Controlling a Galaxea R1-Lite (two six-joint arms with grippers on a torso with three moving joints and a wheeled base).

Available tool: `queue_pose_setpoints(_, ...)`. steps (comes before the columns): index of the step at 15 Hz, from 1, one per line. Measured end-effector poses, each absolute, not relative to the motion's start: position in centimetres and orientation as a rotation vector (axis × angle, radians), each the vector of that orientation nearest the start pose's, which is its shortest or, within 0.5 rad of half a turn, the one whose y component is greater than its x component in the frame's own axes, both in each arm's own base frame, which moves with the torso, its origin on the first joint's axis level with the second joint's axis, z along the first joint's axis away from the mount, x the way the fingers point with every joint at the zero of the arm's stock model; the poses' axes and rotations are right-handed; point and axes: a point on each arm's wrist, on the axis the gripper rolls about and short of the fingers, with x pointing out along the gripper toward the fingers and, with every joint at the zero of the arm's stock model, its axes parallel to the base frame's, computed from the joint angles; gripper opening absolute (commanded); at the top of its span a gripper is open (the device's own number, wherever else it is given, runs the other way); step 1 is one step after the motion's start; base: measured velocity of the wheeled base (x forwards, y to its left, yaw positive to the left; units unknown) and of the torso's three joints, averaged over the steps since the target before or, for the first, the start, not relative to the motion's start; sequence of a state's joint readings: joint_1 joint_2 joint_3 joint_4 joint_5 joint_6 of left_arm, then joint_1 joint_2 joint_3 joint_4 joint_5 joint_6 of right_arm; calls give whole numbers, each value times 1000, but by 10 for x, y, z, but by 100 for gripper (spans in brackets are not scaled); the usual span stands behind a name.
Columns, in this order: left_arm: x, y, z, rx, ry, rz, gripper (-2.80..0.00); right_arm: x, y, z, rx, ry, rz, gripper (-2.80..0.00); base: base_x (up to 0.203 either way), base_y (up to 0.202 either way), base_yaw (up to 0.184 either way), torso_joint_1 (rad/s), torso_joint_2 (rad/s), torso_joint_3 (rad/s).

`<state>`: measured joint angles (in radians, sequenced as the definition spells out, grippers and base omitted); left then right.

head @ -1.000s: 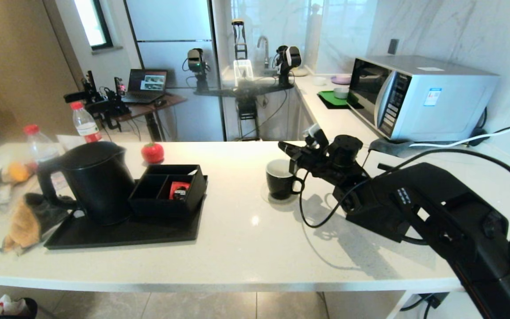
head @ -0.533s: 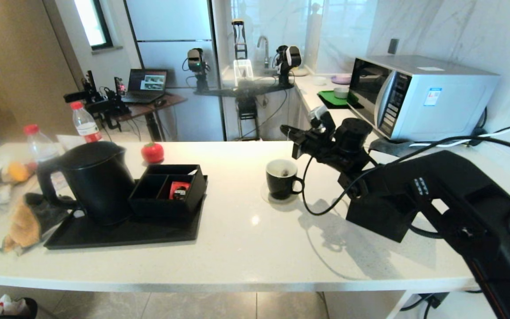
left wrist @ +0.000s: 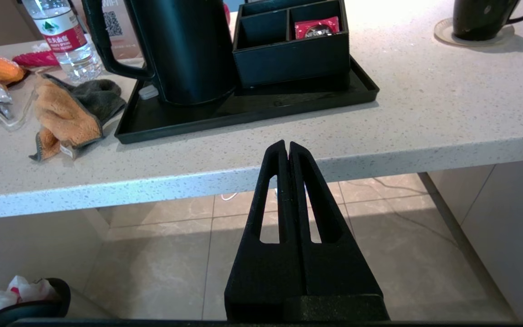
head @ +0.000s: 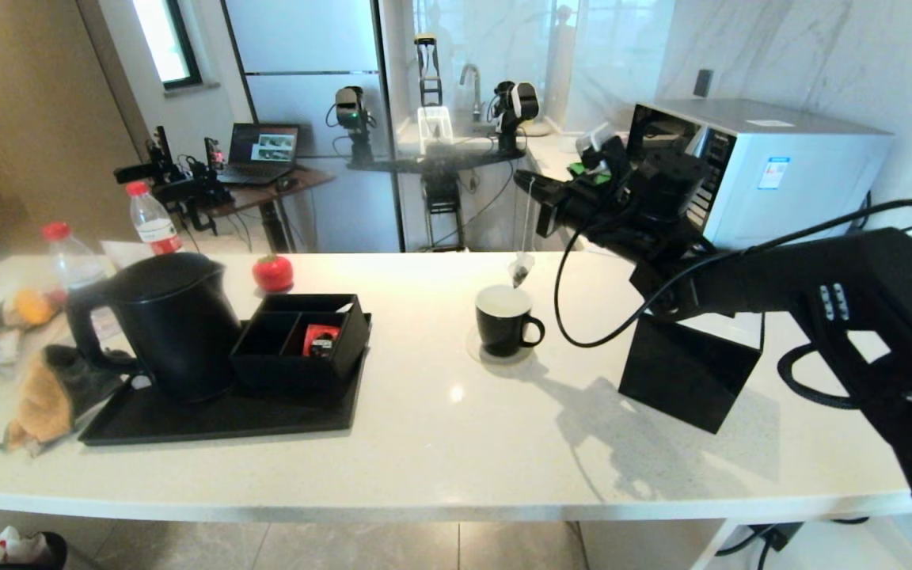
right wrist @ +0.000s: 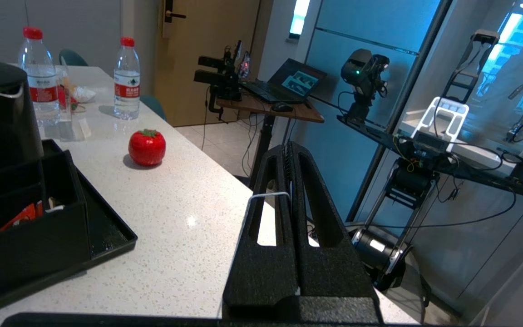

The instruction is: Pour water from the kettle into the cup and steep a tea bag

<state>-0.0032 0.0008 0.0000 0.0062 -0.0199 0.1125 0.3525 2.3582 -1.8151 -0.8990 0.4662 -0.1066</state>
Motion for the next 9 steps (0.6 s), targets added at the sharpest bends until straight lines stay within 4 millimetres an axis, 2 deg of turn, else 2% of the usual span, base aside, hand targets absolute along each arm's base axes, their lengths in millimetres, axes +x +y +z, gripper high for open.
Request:
queue_pose_setpoints(4, -23, 0, 75, 112, 5, -24, -280, 455, 161, 246, -128, -417, 752, -280, 0, 0, 0, 0, 0, 0)
queue_pose_setpoints(9, -23, 0, 75, 113, 5, -23, -280, 452, 126, 269, -144, -432, 683, -280, 0, 0, 0, 0, 0, 0)
